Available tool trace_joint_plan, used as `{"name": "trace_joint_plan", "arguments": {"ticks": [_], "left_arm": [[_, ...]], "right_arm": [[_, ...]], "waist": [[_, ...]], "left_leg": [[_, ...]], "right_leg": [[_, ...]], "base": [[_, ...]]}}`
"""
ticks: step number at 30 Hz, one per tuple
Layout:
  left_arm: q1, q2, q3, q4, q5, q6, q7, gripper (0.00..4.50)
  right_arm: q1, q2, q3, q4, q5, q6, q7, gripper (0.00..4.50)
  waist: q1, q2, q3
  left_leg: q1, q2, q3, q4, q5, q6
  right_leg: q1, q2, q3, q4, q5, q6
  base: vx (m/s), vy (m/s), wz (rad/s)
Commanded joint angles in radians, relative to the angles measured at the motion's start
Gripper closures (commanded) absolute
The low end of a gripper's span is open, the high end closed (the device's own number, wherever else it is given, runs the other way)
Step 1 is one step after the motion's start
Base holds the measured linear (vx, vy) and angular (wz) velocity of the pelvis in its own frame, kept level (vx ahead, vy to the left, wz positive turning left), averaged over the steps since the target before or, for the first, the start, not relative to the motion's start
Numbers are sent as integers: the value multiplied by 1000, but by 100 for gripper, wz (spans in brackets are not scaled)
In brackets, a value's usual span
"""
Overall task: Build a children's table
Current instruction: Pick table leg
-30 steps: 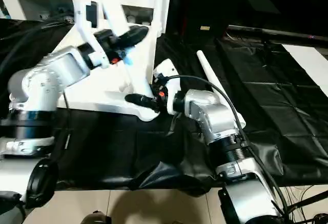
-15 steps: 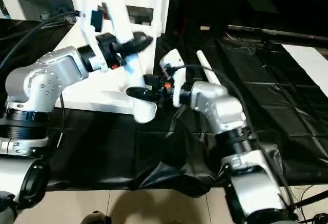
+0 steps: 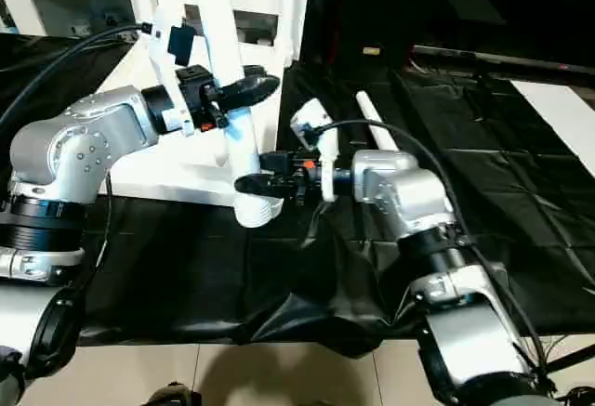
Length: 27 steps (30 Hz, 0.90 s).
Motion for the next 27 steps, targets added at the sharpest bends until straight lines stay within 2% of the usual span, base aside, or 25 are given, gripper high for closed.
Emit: {"name": "trace_joint_plan", "arguments": {"ticks": [1, 6, 14, 20, 22, 24, 25, 27], "left_arm": [[-26, -4, -13, -38, 3, 1, -18, 273], [-28, -5, -19, -36, 3, 3, -30, 273], [-26, -3, -36, -42, 5, 5, -55, 273], [-30, -4, -39, -37, 10, 3, -64, 273], [-31, -3, -40, -36, 11, 2, -67, 273], [-32, -3, -42, -32, 11, 0, -71, 273], [-33, -4, -42, -32, 10, 0, -72, 273], [-33, -4, -42, -32, 10, 1, -73, 274]], "right_arm": [[-19, -3, 10, 16, -21, -20, -11, 144], [-19, 8, 14, 20, -15, -22, -9, 144], [-20, 24, -16, 17, 14, -1, 4, 144], [-14, 24, -4, 20, 1, -8, 7, 144], [-13, 24, -4, 20, 0, -7, 8, 179], [-8, 22, -4, 18, 4, 2, 12, 184], [-6, 22, -4, 18, 8, 6, 11, 210], [-6, 22, -3, 19, 12, 9, 12, 219]], "waist": [[0, 2, -83], [0, 3, -84], [0, 6, -85], [0, 9, -85], [0, 9, -85], [0, 9, -85], [0, 9, -85], [0, 9, -85]], "left_leg": [[18, 12, 3, -63, -120, -15], [18, 11, 3, -63, -124, -17], [19, 11, 2, -64, -126, -16], [19, 11, 2, -64, -127, -19], [19, 11, 2, -64, -127, -20], [19, 11, 2, -64, -132, -20], [19, 11, 2, -64, -131, -20], [19, 11, 2, -64, -126, -18]], "right_leg": [[58, -75, 46, -69, -101, -182], [59, -75, 47, -69, -98, -179], [60, -73, 47, -66, -73, -189], [60, -73, 47, -67, -69, -191], [60, -72, 46, -66, -62, -194], [61, -73, 46, -67, -70, -193], [61, -73, 47, -67, -66, -193], [61, -72, 46, -65, -57, -196]], "base": [[0, 0, 0], [0, 0, 0], [0, 0, 0], [0, 0, 0], [0, 0, 0], [0, 0, 0], [0, 0, 0], [0, 0, 0]]}}
